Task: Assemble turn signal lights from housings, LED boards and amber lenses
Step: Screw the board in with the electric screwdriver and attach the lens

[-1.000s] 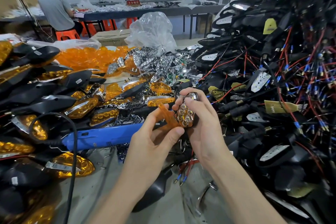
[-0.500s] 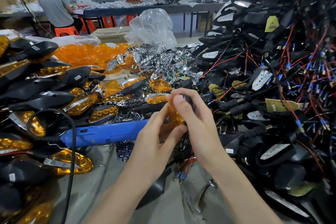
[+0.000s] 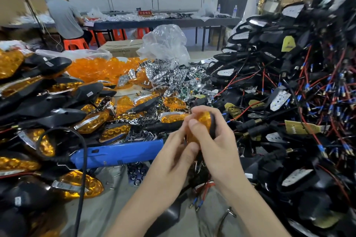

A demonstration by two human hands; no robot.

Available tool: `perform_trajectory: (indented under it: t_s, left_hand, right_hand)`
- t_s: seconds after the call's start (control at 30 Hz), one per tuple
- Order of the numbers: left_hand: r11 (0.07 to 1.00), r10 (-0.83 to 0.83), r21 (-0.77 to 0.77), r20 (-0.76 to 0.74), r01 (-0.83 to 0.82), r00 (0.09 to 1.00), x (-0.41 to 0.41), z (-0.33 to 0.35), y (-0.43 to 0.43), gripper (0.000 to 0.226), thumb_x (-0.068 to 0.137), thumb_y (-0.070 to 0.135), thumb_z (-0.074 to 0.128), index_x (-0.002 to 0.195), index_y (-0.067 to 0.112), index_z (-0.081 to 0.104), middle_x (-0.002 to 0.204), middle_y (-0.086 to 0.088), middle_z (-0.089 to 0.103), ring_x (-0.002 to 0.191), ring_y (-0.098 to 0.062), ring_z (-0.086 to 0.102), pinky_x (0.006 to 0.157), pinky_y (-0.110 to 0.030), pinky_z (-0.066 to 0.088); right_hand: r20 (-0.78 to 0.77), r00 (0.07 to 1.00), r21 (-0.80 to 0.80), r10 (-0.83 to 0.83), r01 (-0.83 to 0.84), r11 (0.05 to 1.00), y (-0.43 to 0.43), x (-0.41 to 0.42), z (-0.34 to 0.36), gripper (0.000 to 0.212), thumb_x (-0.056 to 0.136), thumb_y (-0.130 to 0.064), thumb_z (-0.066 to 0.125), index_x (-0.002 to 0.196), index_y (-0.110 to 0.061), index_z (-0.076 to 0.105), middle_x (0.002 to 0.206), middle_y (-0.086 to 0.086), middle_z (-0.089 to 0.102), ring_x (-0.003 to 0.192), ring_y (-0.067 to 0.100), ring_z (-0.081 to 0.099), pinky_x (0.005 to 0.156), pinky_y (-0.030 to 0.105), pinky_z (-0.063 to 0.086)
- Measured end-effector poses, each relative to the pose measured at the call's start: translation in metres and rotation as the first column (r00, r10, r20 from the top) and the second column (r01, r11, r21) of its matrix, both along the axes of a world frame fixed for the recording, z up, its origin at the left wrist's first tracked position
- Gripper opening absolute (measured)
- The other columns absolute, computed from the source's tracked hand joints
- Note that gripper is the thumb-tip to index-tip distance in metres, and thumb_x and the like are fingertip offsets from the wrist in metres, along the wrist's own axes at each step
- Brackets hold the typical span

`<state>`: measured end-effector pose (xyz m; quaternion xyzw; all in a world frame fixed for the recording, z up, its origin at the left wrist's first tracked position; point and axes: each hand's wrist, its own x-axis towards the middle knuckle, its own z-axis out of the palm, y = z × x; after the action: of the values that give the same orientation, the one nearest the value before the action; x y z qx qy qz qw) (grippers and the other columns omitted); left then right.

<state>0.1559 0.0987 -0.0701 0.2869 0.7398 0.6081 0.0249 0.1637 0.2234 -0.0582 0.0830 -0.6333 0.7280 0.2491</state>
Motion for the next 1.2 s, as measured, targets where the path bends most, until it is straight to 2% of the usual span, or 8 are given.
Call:
perform_trajectory:
  t_s: [0.1, 0.23, 0.43, 0.57, 0.67, 0.77, 0.97, 1.2]
  left_hand:
    - [0.998, -0.031, 0.064, 0.058, 0.027, 0.998, 0.002, 0.008, -0.004, 0.037, 0.1, 0.039, 0.045, 0.135, 0.033, 0.055, 0.123, 0.018, 0.067, 0.116, 0.001, 0.061, 0.092, -0.011, 0.045]
    - [0.989, -0.103, 0.128, 0.194, 0.079, 0.976, 0.002, 0.01, -0.005, 0.037, 0.096, 0.045, 0.051, 0.128, 0.029, 0.059, 0.111, 0.007, 0.072, 0.1, -0.008, 0.069, 0.081, -0.017, 0.053]
    - [0.992, 0.021, 0.125, 0.07, -0.03, 0.997, -0.005, 0.007, -0.005, 0.034, 0.093, 0.037, 0.053, 0.126, 0.031, 0.052, 0.117, 0.018, 0.067, 0.111, -0.001, 0.062, 0.091, -0.019, 0.049]
    - [0.992, 0.106, 0.081, -0.048, -0.101, 0.993, -0.004, 0.006, -0.007, 0.033, 0.095, 0.028, 0.052, 0.127, 0.027, 0.046, 0.123, 0.019, 0.062, 0.12, -0.005, 0.057, 0.1, -0.03, 0.047]
    - [0.985, 0.168, 0.041, -0.12, -0.165, 0.978, -0.001, 0.007, -0.007, 0.031, 0.099, 0.018, 0.053, 0.125, 0.033, 0.045, 0.119, 0.025, 0.062, 0.114, -0.001, 0.059, 0.094, -0.022, 0.048]
    - [0.982, 0.189, 0.021, -0.138, -0.188, 0.972, 0.002, 0.009, -0.009, 0.032, 0.099, 0.02, 0.053, 0.123, 0.039, 0.045, 0.12, 0.028, 0.059, 0.116, 0.002, 0.056, 0.09, -0.013, 0.044]
    - [0.993, 0.115, 0.001, -0.093, -0.115, 0.989, 0.005, 0.018, -0.015, 0.031, 0.099, 0.051, 0.046, 0.13, 0.054, 0.045, 0.131, 0.036, 0.052, 0.125, 0.013, 0.046, 0.093, -0.003, 0.036]
    - [0.979, 0.204, 0.025, -0.144, -0.203, 0.968, 0.005, 0.013, -0.013, 0.027, 0.1, 0.043, 0.043, 0.124, 0.037, 0.052, 0.113, 0.022, 0.064, 0.11, -0.002, 0.06, 0.086, -0.012, 0.043]
  right_hand:
    - [-0.01, 0.998, -0.046, 0.061, -0.061, 0.997, 0.002, 0.002, 0.002, 0.009, 0.091, -0.032, 0.061, 0.098, -0.029, 0.066, 0.1, -0.005, 0.075, 0.096, 0.004, 0.069, 0.079, 0.017, 0.052]
    - [0.048, 0.991, -0.024, 0.122, -0.121, 0.992, 0.005, 0.004, -0.001, 0.018, 0.093, -0.047, 0.052, 0.101, -0.034, 0.062, 0.115, -0.004, 0.073, 0.106, 0.008, 0.068, 0.078, 0.022, 0.054]
    - [0.102, 0.974, -0.144, 0.203, -0.187, 0.972, -0.003, -0.002, -0.008, 0.042, 0.084, -0.067, 0.066, 0.119, -0.043, 0.066, 0.121, -0.002, 0.071, 0.117, 0.017, 0.065, 0.103, 0.039, 0.049]
    - [0.005, 0.948, -0.355, 0.32, -0.297, 0.886, -0.007, -0.004, -0.007, 0.033, 0.096, -0.044, 0.06, 0.12, -0.022, 0.066, 0.119, 0.003, 0.071, 0.116, 0.02, 0.065, 0.097, 0.033, 0.053]
    - [-0.015, 0.934, -0.403, 0.356, -0.332, 0.853, -0.007, 0.0, -0.005, 0.026, 0.099, -0.024, 0.044, 0.116, -0.009, 0.057, 0.115, 0.007, 0.07, 0.115, 0.023, 0.065, 0.095, 0.033, 0.054]
    - [-0.024, 0.927, -0.432, 0.374, -0.347, 0.832, -0.008, 0.003, -0.002, 0.025, 0.097, -0.022, 0.044, 0.112, -0.008, 0.057, 0.113, 0.011, 0.068, 0.112, 0.026, 0.064, 0.093, 0.033, 0.055]
    - [-0.055, 0.917, -0.37, 0.395, -0.386, 0.845, -0.006, 0.006, -0.001, 0.032, 0.091, -0.031, 0.053, 0.114, -0.009, 0.054, 0.117, 0.007, 0.069, 0.115, 0.024, 0.064, 0.093, 0.031, 0.054]
    - [-0.014, 0.948, -0.233, 0.319, -0.314, 0.92, -0.007, 0.004, -0.01, 0.021, 0.097, -0.031, 0.055, 0.114, -0.023, 0.064, 0.132, 0.009, 0.064, 0.128, 0.028, 0.058, 0.097, 0.033, 0.051]
